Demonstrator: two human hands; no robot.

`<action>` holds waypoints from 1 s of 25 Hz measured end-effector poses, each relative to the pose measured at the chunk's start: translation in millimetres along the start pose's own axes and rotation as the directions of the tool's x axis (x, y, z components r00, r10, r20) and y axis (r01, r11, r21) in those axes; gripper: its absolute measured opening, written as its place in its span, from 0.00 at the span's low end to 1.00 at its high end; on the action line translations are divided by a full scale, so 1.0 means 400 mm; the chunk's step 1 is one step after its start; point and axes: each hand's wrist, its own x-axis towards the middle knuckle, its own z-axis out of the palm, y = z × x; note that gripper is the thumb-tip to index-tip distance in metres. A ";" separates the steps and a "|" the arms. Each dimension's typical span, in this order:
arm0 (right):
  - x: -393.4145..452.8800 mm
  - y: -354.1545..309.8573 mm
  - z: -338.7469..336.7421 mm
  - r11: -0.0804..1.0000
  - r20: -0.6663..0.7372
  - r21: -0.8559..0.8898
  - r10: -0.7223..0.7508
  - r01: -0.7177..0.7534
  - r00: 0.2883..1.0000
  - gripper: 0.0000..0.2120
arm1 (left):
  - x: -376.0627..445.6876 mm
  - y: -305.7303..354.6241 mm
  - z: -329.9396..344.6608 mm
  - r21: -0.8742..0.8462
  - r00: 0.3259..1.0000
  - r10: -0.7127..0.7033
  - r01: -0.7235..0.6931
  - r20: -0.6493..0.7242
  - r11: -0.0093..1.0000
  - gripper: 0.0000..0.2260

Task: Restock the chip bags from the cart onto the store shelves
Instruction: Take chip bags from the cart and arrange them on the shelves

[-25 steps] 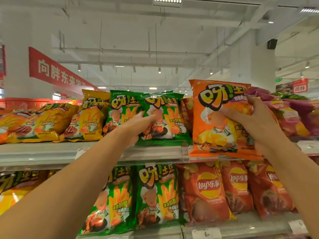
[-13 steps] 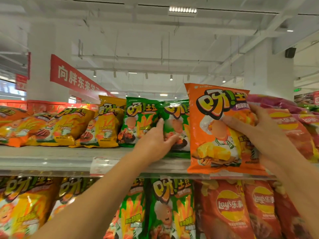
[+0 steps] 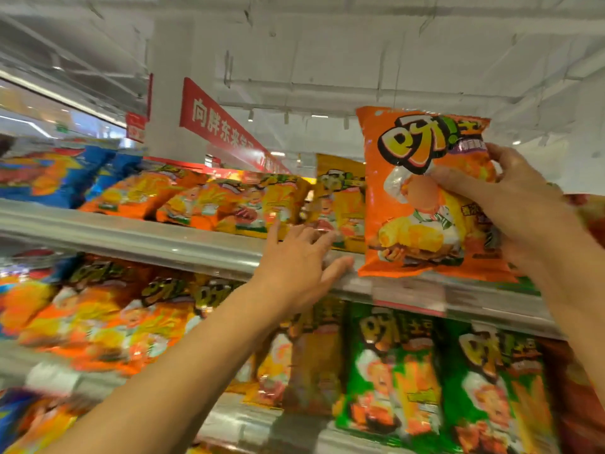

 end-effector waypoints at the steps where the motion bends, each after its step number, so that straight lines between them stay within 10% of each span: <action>1: 0.000 -0.007 0.067 1.000 -0.001 0.001 -0.014 0.014 1.000 0.51 | -0.019 -0.066 -0.010 0.011 1.000 0.004 -0.004 -0.009 1.000 0.30; 11: 0.080 -0.035 0.716 0.994 -0.064 -0.044 -0.098 0.095 0.993 0.46 | -0.132 -0.730 -0.087 0.002 0.986 0.038 -0.039 -0.163 0.999 0.28; 19: 0.122 0.004 0.970 0.998 -0.054 -0.056 -0.019 0.016 0.998 0.45 | -0.173 -0.879 -0.051 -0.138 0.894 0.066 -0.141 -0.443 0.980 0.27; 25: 0.082 0.079 1.001 0.885 0.197 -0.446 0.241 -0.132 0.950 0.50 | -0.177 -0.889 -0.059 -0.056 0.911 0.139 -0.174 -0.388 0.983 0.25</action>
